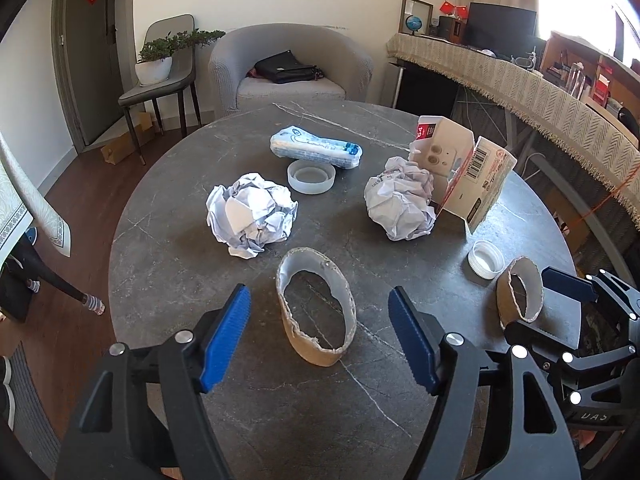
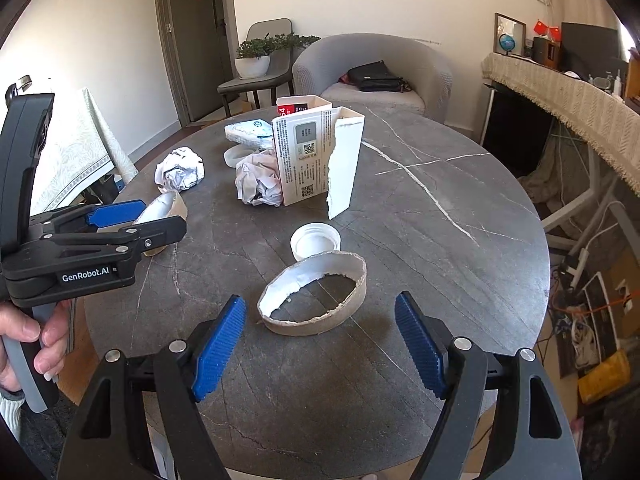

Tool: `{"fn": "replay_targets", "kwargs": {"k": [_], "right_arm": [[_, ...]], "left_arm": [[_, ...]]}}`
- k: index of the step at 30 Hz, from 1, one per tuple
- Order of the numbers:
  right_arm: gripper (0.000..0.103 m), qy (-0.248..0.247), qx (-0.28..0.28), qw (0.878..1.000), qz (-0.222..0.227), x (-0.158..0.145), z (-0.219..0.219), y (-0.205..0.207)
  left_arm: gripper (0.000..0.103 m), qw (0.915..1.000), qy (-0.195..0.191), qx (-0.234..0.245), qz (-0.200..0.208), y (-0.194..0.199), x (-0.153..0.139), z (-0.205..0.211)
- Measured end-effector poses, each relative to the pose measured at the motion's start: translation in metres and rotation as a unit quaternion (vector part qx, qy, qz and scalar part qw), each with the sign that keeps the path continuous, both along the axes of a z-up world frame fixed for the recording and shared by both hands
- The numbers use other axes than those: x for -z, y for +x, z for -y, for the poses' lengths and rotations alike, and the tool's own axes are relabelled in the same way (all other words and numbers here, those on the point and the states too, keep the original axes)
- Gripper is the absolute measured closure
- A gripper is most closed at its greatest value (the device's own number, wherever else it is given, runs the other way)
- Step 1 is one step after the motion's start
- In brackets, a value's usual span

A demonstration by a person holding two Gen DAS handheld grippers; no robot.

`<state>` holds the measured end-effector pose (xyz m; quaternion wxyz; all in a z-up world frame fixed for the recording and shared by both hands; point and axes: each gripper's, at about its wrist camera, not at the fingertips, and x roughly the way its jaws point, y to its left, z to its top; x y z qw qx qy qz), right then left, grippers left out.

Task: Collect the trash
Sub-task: 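Grasp the brown cardboard tape core with the left tool while the right tool grasps the white-lined tape core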

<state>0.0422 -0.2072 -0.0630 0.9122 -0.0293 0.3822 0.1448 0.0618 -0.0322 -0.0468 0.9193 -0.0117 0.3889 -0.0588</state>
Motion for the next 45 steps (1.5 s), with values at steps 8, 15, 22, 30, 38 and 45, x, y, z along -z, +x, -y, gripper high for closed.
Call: {"fn": "replay_targets", "kwargs": {"k": [8,15,22,30,38,45], "right_arm": [[0.025,-0.011,-0.002,1.000,0.008,0.005,-0.004,0.004],[0.036,-0.016,-0.010,1.000,0.015,0.004,-0.009,0.004],[0.041,-0.006,-0.002,1.000,0.012,0.003,-0.002,0.008],[0.048,-0.010,-0.008,1.000,0.010,0.002,-0.008,0.012],[0.049,-0.013,-0.004,1.000,0.014,-0.003,-0.012,0.013],[0.049,0.000,-0.013,1.000,0.029,-0.022,-0.027,0.010]], "left_arm": [[0.038,0.9999,-0.008,-0.005,-0.005,0.008,0.004,-0.005],[0.052,0.9999,-0.007,-0.009,-0.008,0.014,0.004,-0.006],[0.063,0.9999,-0.010,-0.003,-0.010,0.014,0.004,-0.008],[0.064,0.9999,-0.015,0.005,0.001,0.007,-0.004,-0.010],[0.064,0.9995,-0.027,0.002,0.016,-0.003,-0.016,-0.018],[0.064,0.9992,-0.030,-0.005,0.025,-0.012,-0.024,-0.031]]}}
